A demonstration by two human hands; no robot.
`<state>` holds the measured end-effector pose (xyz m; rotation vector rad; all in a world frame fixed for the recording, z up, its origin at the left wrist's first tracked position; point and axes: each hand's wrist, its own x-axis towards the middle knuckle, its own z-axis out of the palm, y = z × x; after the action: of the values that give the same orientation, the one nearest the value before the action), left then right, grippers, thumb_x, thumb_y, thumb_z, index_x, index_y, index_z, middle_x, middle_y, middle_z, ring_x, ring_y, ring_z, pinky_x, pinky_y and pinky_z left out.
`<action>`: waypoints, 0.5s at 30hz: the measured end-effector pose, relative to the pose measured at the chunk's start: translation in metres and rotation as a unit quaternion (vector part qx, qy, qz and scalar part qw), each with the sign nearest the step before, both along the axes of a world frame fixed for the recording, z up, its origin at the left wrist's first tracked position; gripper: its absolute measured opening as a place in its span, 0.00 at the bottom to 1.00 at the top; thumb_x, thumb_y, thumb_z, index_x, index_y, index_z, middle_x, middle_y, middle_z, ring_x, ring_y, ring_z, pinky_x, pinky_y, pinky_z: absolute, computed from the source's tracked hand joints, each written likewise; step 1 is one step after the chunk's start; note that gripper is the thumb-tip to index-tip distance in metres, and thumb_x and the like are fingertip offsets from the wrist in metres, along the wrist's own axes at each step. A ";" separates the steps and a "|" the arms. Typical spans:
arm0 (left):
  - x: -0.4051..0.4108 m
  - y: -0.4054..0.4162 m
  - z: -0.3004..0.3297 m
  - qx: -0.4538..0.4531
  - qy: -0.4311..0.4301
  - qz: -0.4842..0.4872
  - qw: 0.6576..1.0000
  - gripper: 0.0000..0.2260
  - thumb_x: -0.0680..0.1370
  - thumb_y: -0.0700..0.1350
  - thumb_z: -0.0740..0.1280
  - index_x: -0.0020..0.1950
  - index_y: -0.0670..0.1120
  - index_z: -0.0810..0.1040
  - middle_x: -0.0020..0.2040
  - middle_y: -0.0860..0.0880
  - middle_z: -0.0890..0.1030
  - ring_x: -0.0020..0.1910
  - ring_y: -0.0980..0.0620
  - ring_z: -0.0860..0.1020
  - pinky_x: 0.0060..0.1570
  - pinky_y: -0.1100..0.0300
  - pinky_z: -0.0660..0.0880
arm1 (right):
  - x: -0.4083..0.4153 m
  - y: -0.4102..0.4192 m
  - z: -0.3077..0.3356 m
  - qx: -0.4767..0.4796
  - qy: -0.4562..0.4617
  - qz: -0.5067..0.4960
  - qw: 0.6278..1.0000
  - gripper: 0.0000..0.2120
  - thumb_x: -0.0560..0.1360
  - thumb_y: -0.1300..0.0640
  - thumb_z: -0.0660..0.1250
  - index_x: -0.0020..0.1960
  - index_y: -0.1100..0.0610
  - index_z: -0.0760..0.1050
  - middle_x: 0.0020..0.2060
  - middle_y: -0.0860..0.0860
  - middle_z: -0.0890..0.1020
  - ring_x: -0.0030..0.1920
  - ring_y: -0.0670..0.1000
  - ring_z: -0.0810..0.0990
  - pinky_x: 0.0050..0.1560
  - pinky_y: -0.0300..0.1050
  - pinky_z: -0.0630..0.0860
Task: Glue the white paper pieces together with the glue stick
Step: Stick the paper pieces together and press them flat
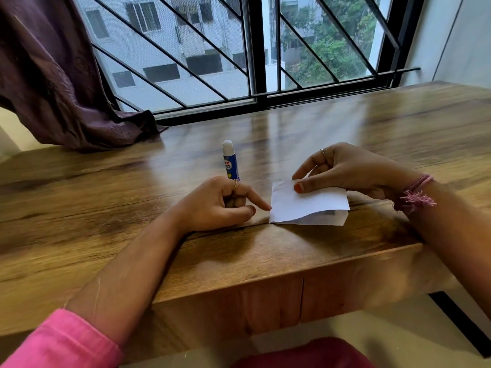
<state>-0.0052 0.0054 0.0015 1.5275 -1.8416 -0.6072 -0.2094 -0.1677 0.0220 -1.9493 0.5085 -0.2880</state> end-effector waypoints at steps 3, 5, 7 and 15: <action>-0.001 0.000 0.001 0.007 0.002 -0.001 1.000 0.10 0.75 0.39 0.66 0.52 0.48 0.84 0.24 0.54 0.68 0.23 0.58 0.64 0.28 0.70 0.62 | 0.000 -0.001 0.000 -0.001 0.002 0.001 1.000 0.19 0.57 0.50 0.78 0.46 0.55 0.84 0.40 0.55 0.86 0.38 0.51 0.85 0.32 0.37 0.79; -0.001 0.001 0.001 0.009 0.001 0.000 1.000 0.10 0.75 0.39 0.66 0.52 0.48 0.84 0.24 0.54 0.68 0.23 0.58 0.65 0.28 0.69 0.62 | 0.000 -0.001 0.000 0.000 0.001 0.003 1.000 0.20 0.56 0.49 0.78 0.46 0.55 0.84 0.40 0.55 0.86 0.38 0.51 0.85 0.32 0.37 0.79; -0.001 0.001 0.001 0.012 0.004 0.000 1.000 0.10 0.75 0.38 0.66 0.52 0.46 0.84 0.24 0.52 0.68 0.23 0.58 0.64 0.28 0.69 0.62 | 0.001 -0.002 -0.001 0.001 0.000 0.003 1.000 0.20 0.56 0.48 0.78 0.46 0.55 0.84 0.40 0.55 0.86 0.37 0.51 0.85 0.32 0.36 0.79; -0.002 0.002 0.003 0.020 -0.009 0.003 1.000 0.11 0.75 0.39 0.66 0.53 0.49 0.84 0.25 0.48 0.69 0.24 0.55 0.65 0.29 0.67 0.62 | 0.002 -0.005 -0.002 -0.009 0.000 0.011 1.000 0.22 0.55 0.47 0.78 0.46 0.54 0.84 0.41 0.54 0.86 0.40 0.51 0.85 0.34 0.37 0.80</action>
<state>-0.0074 0.0077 0.0046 1.5691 -1.8466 -0.6339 -0.2079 -0.1722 0.0198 -1.9706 0.4857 -0.2789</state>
